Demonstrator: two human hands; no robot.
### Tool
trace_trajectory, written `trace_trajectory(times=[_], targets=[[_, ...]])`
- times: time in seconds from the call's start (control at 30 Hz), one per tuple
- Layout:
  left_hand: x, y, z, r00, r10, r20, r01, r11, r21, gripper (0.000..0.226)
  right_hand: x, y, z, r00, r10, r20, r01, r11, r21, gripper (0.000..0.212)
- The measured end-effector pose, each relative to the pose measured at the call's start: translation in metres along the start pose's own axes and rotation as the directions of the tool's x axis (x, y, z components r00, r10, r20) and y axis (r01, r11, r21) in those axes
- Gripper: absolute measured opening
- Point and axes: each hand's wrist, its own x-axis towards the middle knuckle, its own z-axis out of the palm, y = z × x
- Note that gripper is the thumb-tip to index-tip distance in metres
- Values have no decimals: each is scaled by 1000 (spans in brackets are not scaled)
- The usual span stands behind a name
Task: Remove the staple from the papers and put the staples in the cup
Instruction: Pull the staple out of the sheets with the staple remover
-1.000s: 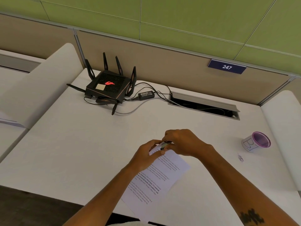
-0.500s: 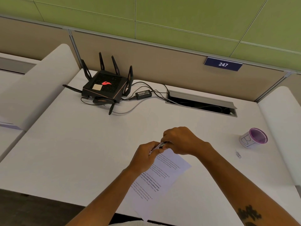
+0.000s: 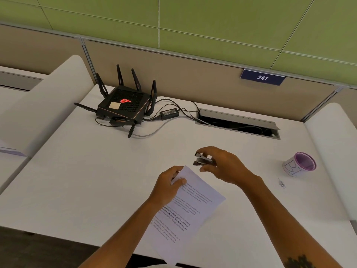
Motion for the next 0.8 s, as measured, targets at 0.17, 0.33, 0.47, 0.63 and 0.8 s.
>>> trace_trajectory(times=[0.17, 0.33, 0.47, 0.63, 0.8], targets=[[-1, 5, -2, 998, -48, -49, 46, 998, -43, 24, -25, -6, 8, 961, 230, -152, -133, 869, 477, 47], [-1, 14, 2, 989, -82, -125, 60, 983, -175, 18, -57, -35, 40, 906, 380, -188, -131, 672, 729, 33], [-1, 26, 9, 972, -134, -195, 80, 962, -262, 17, -69, -55, 74, 871, 438, -222, -160, 680, 716, 23], [-10, 43, 19, 963, -114, -244, 28, 943, -332, 22, -75, -75, 86, 808, 514, -287, -177, 677, 714, 25], [-27, 59, 32, 980, -45, -193, -40, 909, -415, 31, -78, -80, 78, 806, 499, -317, -122, 665, 737, 36]])
